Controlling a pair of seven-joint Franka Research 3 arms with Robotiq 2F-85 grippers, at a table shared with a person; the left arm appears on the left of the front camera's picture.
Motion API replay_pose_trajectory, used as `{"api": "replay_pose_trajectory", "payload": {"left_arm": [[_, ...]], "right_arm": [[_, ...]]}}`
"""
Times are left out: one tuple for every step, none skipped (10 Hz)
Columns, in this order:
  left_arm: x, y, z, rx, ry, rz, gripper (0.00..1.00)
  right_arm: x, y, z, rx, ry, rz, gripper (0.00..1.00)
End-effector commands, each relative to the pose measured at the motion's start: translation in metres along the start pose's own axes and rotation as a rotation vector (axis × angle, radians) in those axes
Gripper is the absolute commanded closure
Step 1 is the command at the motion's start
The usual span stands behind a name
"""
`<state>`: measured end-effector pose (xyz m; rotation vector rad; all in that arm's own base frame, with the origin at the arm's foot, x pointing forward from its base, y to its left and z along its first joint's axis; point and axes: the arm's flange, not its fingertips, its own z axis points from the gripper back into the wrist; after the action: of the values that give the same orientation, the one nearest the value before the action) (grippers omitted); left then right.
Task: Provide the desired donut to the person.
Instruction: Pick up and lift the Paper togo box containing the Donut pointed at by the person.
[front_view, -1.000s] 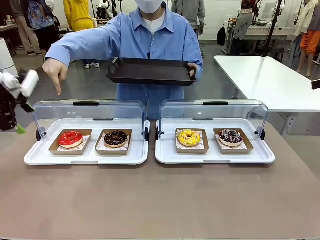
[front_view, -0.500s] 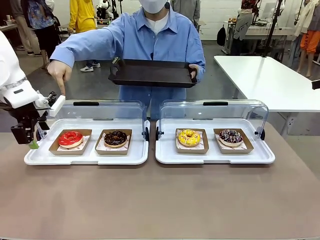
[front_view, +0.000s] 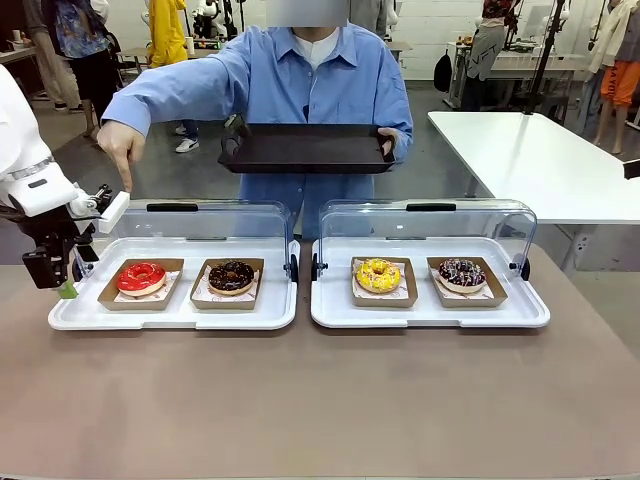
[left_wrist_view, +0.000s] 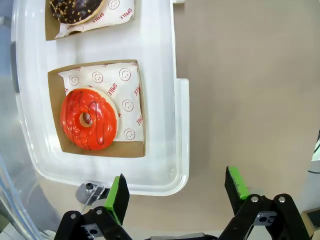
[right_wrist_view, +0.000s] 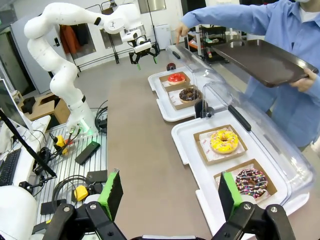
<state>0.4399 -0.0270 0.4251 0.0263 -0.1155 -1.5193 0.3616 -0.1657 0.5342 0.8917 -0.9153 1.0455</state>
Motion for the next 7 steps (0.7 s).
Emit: {"api": "replay_pose_trajectory", "payload": {"left_arm": [[0.002,-0.002,0.0,0.002,0.007,-0.002,0.0],[0.002,-0.002,0.0,0.002,0.007,-0.002,0.0],[0.002,-0.002,0.0,0.002,0.007,-0.002,0.0],[0.002,0.0,0.0,0.0,0.0,-0.005,0.0],[0.011,0.006,-0.006,-0.009,0.001,-0.038,0.0],[0.019,0.007,-0.014,-0.023,-0.001,-0.048,0.0],[0.027,0.007,-0.022,-0.028,0.002,-0.066,0.0]], "right_arm": [[0.0,0.0,-0.001,0.005,-0.006,0.003,0.0],[0.0,0.0,-0.001,0.005,-0.006,0.003,0.0],[0.0,0.0,-0.001,0.005,-0.006,0.003,0.0],[0.0,0.0,-0.001,0.005,-0.006,0.003,0.0],[0.0,0.0,-0.001,0.005,-0.006,0.003,0.0],[0.0,0.0,-0.001,0.005,-0.006,0.003,0.0],[0.0,0.0,-0.001,0.005,-0.006,0.003,0.0]]}}
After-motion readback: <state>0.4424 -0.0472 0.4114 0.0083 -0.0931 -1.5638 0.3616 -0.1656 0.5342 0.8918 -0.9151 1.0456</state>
